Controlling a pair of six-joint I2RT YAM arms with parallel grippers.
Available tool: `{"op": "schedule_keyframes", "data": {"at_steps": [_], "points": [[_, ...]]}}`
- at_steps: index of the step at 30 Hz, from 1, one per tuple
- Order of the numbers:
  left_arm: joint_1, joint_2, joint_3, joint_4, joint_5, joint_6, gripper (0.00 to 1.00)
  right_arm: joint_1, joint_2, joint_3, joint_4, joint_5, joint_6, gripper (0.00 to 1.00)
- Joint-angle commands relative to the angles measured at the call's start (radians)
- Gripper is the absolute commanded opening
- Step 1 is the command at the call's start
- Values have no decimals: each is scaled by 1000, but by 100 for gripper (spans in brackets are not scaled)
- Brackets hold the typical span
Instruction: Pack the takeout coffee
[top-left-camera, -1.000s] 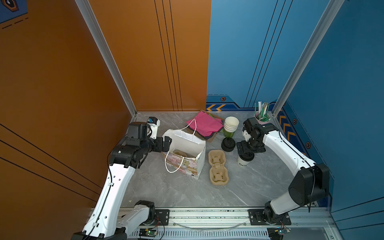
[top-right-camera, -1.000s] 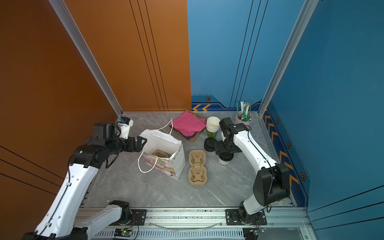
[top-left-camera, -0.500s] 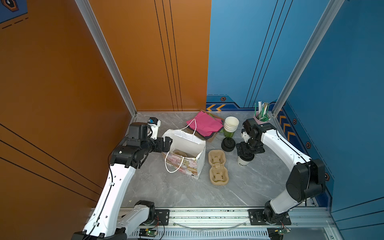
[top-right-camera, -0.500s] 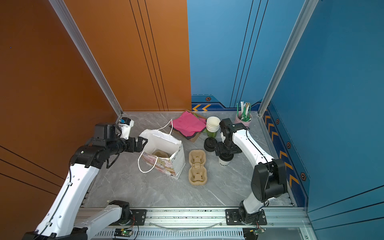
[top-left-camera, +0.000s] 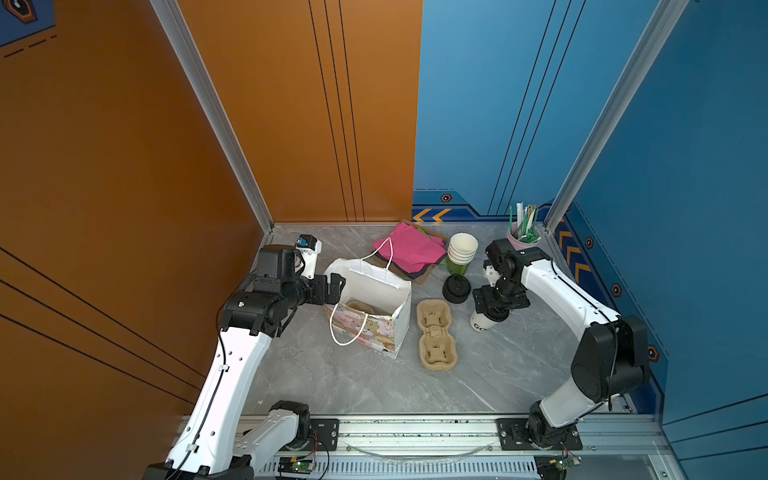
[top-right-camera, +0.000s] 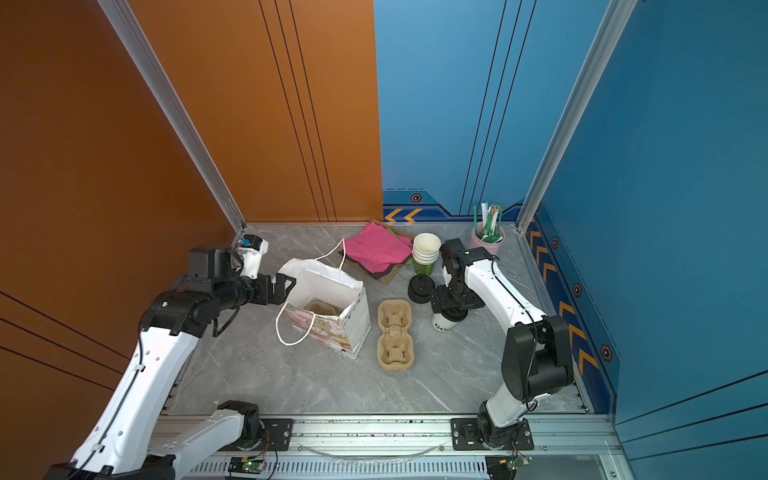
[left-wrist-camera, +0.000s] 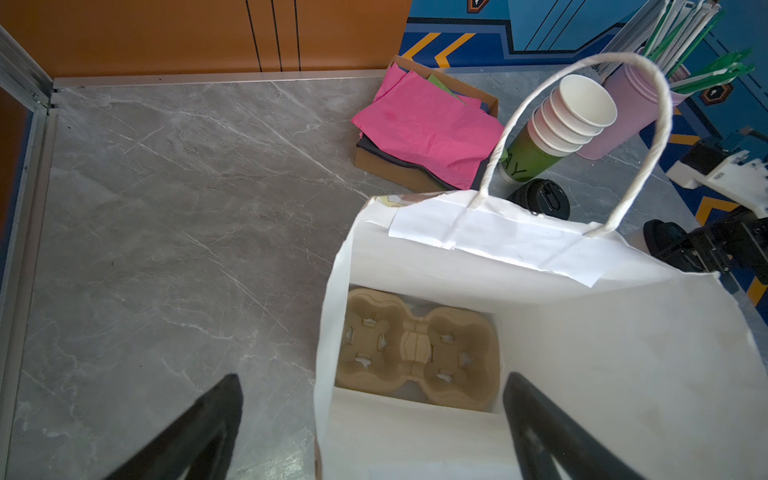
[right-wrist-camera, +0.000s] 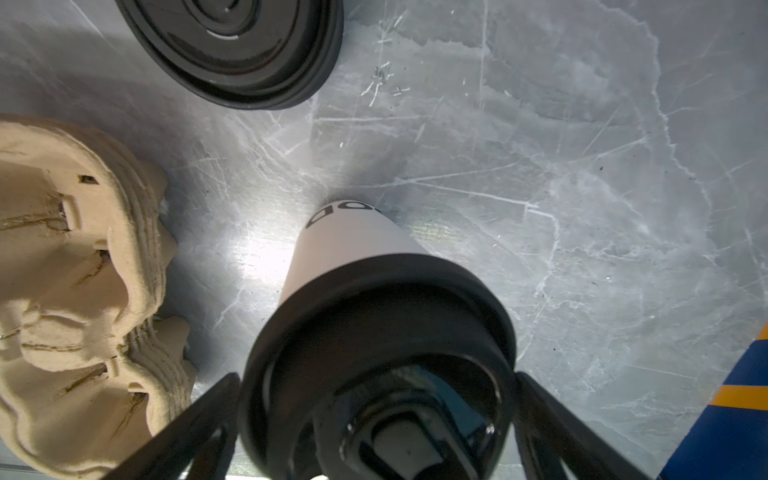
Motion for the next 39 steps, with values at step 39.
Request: {"op": "schedule_keyframes", "data": {"at_steps": [39], "points": [[7,-10,-10,19,29,-13,98,70,-24,67,9,-84,-19,100]]}}
